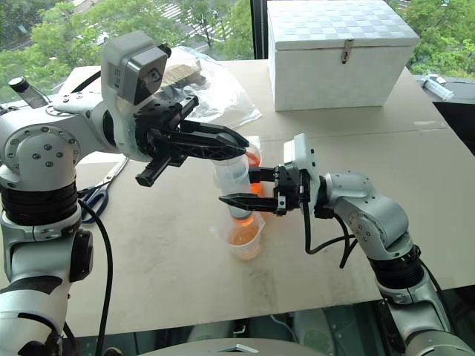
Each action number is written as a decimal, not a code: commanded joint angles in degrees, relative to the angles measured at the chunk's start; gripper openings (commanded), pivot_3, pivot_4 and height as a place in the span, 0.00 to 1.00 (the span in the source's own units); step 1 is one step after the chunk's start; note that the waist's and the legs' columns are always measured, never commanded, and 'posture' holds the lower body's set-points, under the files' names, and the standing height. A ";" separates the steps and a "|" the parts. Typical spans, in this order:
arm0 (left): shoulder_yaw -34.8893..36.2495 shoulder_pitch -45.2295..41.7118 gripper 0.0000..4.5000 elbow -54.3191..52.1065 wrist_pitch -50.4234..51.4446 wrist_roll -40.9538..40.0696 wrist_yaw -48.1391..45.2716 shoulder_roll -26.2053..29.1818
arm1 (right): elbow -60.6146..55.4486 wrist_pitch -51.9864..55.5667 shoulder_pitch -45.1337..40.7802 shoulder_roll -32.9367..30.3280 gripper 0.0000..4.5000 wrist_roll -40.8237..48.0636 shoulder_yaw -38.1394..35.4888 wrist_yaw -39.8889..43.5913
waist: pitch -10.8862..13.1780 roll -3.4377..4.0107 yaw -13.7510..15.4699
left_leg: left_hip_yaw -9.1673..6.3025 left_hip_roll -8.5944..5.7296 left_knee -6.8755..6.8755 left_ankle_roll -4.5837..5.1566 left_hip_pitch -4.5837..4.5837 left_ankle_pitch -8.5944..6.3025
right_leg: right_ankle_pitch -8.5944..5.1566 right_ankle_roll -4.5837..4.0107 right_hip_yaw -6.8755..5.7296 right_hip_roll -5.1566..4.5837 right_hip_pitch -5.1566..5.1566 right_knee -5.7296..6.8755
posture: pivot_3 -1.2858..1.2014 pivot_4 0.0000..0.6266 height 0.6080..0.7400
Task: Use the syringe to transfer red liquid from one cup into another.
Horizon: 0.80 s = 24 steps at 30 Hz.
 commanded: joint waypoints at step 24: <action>-1.55 2.13 0.08 -3.92 2.59 -1.59 1.56 -0.46 | -2.93 1.13 -3.86 1.87 0.34 8.34 -4.84 -1.95 | 0.00 0.00 0.00 | -0.01 0.00 0.00 0.00 0.00 0.00 | 0.00 0.00 0.00 -0.01 0.00 0.00 | 0.52 0.24 1.00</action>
